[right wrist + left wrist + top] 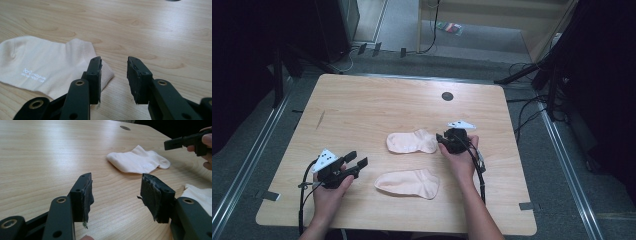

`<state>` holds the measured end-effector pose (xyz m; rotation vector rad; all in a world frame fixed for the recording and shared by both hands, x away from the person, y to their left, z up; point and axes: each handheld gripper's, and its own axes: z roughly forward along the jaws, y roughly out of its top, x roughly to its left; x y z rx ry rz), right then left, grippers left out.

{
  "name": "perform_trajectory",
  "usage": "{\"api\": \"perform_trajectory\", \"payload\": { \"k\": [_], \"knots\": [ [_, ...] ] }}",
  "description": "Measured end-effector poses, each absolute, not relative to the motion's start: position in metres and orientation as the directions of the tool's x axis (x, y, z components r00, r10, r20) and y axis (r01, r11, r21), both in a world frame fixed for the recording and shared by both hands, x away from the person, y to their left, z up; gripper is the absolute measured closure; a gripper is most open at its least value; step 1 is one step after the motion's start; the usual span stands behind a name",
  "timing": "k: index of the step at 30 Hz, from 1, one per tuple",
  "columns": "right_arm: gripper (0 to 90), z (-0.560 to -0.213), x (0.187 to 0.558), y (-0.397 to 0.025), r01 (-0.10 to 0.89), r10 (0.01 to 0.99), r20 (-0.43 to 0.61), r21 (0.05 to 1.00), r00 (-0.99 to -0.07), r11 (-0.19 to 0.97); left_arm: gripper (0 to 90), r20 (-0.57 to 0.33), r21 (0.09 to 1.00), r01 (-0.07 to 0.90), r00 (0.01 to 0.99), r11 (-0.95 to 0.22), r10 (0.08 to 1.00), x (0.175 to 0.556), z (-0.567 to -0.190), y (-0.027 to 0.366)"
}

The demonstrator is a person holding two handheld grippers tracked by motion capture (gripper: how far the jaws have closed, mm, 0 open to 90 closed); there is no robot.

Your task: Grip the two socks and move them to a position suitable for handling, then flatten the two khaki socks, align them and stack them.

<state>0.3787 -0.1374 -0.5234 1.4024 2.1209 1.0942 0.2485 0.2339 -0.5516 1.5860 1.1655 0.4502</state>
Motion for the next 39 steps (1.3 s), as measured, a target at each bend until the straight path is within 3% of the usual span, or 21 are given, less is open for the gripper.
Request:
{"api": "perform_trajectory", "payload": {
  "k": [15,26,29,39],
  "knots": [
    [63.2,-0.545,0.389,-0.126,0.613,0.876,0.126,0.760,-0.466,0.216,51.1,-0.299,0.882,0.465,0.445,0.068,0.844,0.259,-0.545,0.234],
    [83.3,-0.549,0.382,-0.116,0.547,0.856,0.020,0.778,-0.516,0.311,54.8,-0.250,0.896,0.443,0.450,0.028,0.857,0.288,-0.528,0.226],
    [84.6,-0.549,0.379,-0.112,0.526,0.854,-0.027,0.778,-0.519,0.344,55.0,-0.244,0.889,0.457,0.440,0.018,0.864,0.296,-0.528,0.222],
    [85.6,-0.549,0.379,-0.113,0.533,0.856,-0.011,0.778,-0.516,0.331,65.0,-0.227,0.837,0.543,0.459,-0.069,0.859,0.332,-0.530,0.190]
  ]
}}
